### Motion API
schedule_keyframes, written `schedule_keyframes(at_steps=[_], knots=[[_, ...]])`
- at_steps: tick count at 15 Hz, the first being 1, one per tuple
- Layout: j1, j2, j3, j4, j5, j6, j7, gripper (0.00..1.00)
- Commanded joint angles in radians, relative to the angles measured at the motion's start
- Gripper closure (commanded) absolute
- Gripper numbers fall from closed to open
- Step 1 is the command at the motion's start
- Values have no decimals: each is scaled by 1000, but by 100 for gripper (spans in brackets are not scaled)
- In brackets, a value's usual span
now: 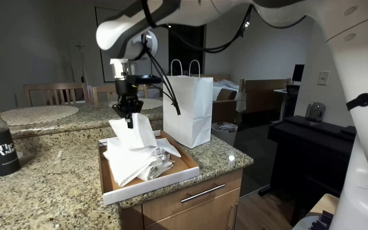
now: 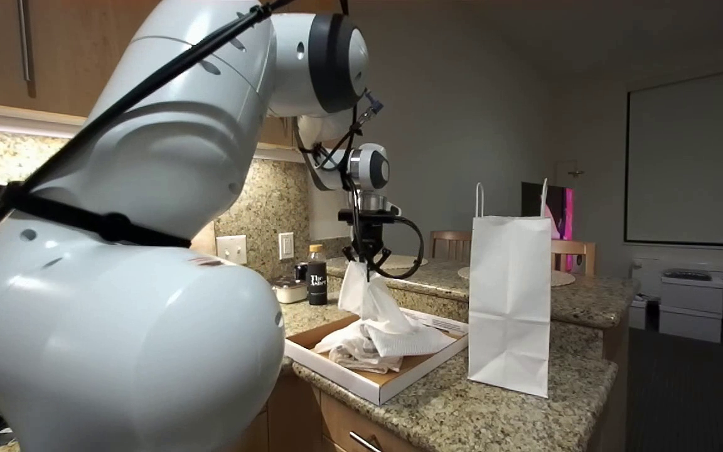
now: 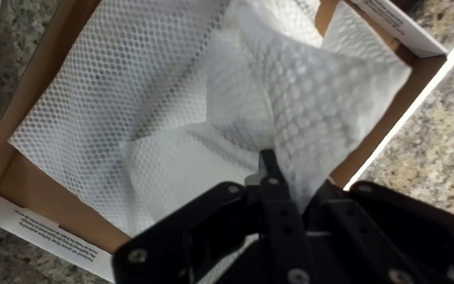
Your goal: Put one towel in the paper bag.
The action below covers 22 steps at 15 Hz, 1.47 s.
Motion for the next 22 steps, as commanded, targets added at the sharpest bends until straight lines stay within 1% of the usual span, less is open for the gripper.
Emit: schedule_keyframes(at_steps=[1, 4, 7, 9, 11, 15, 17, 20, 22], knots=[[-107, -83, 39, -22, 177, -74, -200, 92], [-164, -142, 48, -5, 314, -195, -339, 92], [-192, -207, 46, 22, 427, -353, -443, 92], [-192, -262, 32, 46, 466, -458, -455, 92], [-190, -321, 14, 74, 491, -535, -426, 93], [-205, -445, -56, 93, 529, -598, -420, 92], [-220, -496, -108, 119, 544, -620, -408, 94], [-248, -555, -188, 146, 547, -605, -414, 93], [-273, -566, -249, 190, 547, -604, -420, 93]])
